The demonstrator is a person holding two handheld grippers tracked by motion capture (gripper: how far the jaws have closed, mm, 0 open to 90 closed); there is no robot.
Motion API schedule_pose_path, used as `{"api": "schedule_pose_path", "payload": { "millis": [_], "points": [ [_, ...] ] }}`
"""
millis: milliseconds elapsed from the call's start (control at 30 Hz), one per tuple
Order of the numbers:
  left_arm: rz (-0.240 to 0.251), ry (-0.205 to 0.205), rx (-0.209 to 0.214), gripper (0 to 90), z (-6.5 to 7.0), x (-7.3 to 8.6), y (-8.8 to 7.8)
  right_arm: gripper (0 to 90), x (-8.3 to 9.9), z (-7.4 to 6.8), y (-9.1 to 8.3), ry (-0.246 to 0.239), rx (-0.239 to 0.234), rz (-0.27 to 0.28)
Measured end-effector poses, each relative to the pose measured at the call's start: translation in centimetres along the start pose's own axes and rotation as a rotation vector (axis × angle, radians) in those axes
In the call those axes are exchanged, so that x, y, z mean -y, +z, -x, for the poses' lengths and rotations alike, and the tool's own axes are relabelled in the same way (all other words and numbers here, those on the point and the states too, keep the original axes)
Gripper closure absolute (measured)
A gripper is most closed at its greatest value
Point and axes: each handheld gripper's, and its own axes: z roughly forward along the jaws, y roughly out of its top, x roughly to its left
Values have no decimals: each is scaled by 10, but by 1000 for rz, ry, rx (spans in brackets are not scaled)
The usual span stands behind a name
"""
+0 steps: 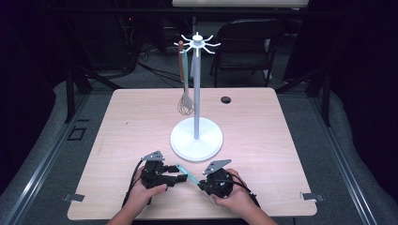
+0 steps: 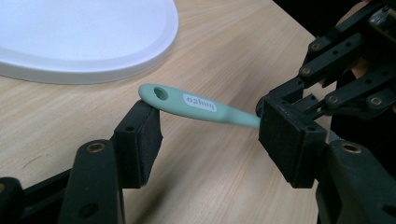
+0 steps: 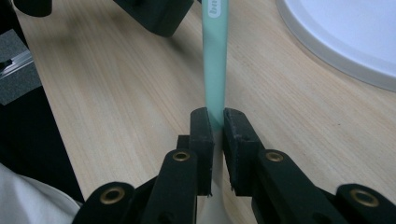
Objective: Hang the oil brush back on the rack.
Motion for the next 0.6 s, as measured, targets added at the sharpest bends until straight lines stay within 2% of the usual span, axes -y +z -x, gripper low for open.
{"api": "schedule_pose_path", "payload": {
  "millis": [200,300,600],
  "points": [
    [12,5,2,399,1,-2,0,809,0,2,0,17,-4,-4],
    [10,12,2,400,2,-4,-1,790,1,3,1,11,0,-35],
    [20,22,7,425,7,-12,0,782,9,1,-1,23,4,-50]
  ]
}}
